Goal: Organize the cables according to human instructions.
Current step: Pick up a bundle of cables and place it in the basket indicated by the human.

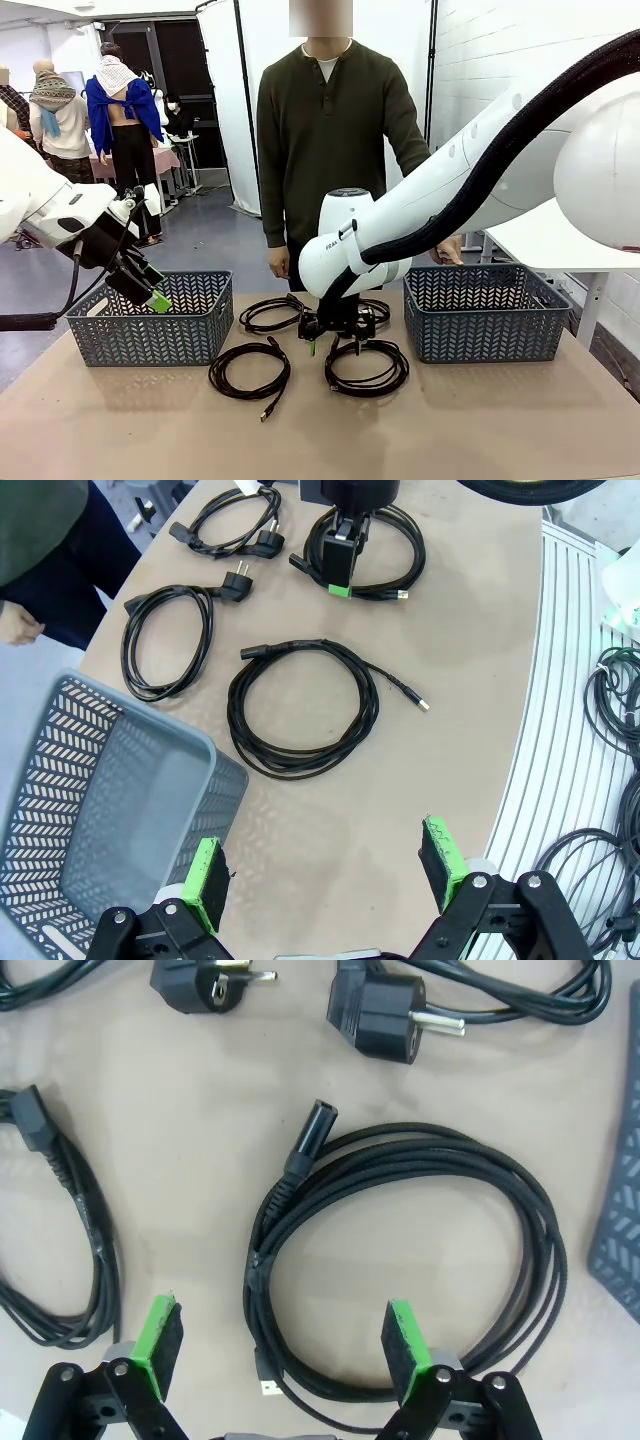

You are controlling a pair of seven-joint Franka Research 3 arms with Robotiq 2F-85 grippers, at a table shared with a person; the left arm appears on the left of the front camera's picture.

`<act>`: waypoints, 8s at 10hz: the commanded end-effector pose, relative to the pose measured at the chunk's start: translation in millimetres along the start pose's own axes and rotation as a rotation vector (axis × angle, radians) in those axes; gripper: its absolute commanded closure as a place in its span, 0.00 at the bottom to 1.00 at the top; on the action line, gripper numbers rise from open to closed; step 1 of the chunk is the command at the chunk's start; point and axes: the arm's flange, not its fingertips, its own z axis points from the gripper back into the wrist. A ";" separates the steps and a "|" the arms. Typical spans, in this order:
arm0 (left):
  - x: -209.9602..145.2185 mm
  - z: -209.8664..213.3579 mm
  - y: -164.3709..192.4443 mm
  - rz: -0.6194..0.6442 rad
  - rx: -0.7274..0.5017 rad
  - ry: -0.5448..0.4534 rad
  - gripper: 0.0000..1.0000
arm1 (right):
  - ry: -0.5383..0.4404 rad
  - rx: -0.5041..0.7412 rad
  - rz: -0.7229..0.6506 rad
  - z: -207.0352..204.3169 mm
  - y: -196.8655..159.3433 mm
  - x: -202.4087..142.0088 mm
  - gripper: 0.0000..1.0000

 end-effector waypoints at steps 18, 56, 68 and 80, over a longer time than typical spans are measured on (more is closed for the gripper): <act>-1.3 0.4 4.5 -0.012 -0.015 -0.016 0.00 | 0.068 -0.135 0.023 -29.1 9.1 8.7 0.00; -1.3 0.4 4.5 -0.012 -0.015 -0.016 0.00 | 0.187 -0.129 1.096 173.5 -36.4 -30.5 1.00; -1.3 0.4 4.5 -0.012 -0.015 -0.016 0.00 | 0.190 -0.139 1.254 211.4 -158.0 -11.5 1.00; -1.3 0.4 4.5 -0.012 -0.015 -0.016 0.00 | 0.157 -0.173 1.430 187.3 -241.7 23.4 1.00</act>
